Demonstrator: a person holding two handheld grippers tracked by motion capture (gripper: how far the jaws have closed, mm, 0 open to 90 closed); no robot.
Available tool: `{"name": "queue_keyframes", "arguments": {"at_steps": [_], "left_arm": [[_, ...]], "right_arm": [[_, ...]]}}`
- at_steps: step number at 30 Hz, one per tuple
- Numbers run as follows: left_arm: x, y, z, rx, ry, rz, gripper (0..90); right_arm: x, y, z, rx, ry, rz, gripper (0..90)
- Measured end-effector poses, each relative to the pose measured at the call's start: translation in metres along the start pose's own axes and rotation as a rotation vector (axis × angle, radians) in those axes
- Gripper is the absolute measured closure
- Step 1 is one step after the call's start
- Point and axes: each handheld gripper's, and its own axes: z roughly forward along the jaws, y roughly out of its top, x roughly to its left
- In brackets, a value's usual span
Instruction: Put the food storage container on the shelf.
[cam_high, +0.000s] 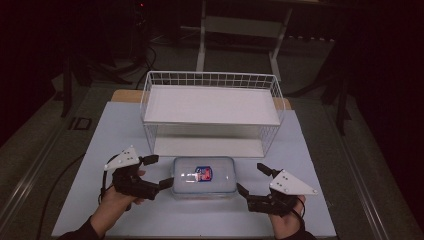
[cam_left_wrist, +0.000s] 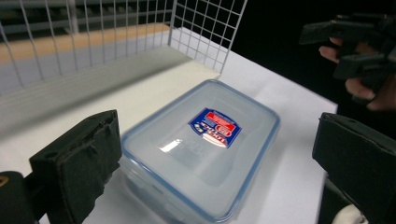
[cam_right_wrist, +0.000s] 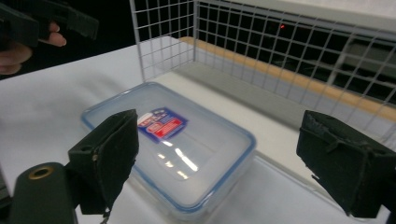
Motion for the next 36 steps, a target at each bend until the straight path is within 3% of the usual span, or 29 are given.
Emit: {"name": "queue_keyframes", "arguments": {"at_steps": [2,4,5,8,10,11,12,15,18,22,26,29,31,34,36], "left_arm": [[0.004,0.002,0.006,0.031,0.028,-0.017,1.1],[0.011,0.002,0.012,0.055,0.030,-0.066,1.2],[0.011,0.002,0.012,0.055,0.030,-0.066,1.1],[0.024,-0.001,0.026,0.116,0.032,-0.122,1.1],[0.031,-0.003,0.033,0.142,0.022,-0.178,1.1],[0.031,-0.003,0.033,0.142,0.022,-0.178,1.1],[0.038,-0.006,0.040,0.171,0.027,-0.220,1.1],[0.044,-0.010,0.044,0.196,0.022,-0.293,1.2],[0.050,-0.015,0.047,0.245,0.011,-0.368,1.2],[0.059,-0.022,0.051,0.268,-0.030,-0.474,1.2],[0.063,-0.028,0.056,0.317,-0.069,-0.524,1.5],[0.064,-0.030,0.058,0.330,-0.084,-0.579,5.8],[0.066,-0.032,0.058,0.341,-0.075,-0.610,14.4],[0.071,-0.036,0.057,0.336,-0.099,-0.656,21.3],[0.074,-0.041,0.057,0.334,-0.137,-0.688,29.1]], "right_arm": [[-0.001,0.000,-0.001,-0.008,-0.003,-0.001,12.9],[-0.001,0.000,-0.001,-0.019,-0.003,0.003,12.8],[-0.001,0.000,-0.001,-0.019,-0.003,0.003,12.8],[-0.001,-0.001,-0.001,-0.024,-0.002,0.005,12.6],[-0.001,-0.002,0.000,-0.017,-0.006,0.004,12.5],[-0.001,-0.002,0.000,-0.017,-0.006,0.004,12.5],[-0.001,-0.002,0.000,-0.012,-0.001,0.007,12.7],[0.000,-0.004,0.002,-0.008,-0.003,0.010,12.2],[0.000,-0.005,0.002,-0.012,0.001,0.014,11.3],[-0.001,-0.006,0.004,-0.001,0.025,0.018,11.2],[-0.001,-0.008,0.006,0.015,0.026,0.025,10.9],[-0.002,-0.009,0.006,0.019,0.023,0.030,9.9],[-0.001,-0.010,0.008,0.030,0.015,0.036,9.8],[-0.001,-0.011,0.010,0.040,0.006,0.042,9.8],[-0.002,-0.012,0.010,0.052,0.007,0.037,9.8]]}}
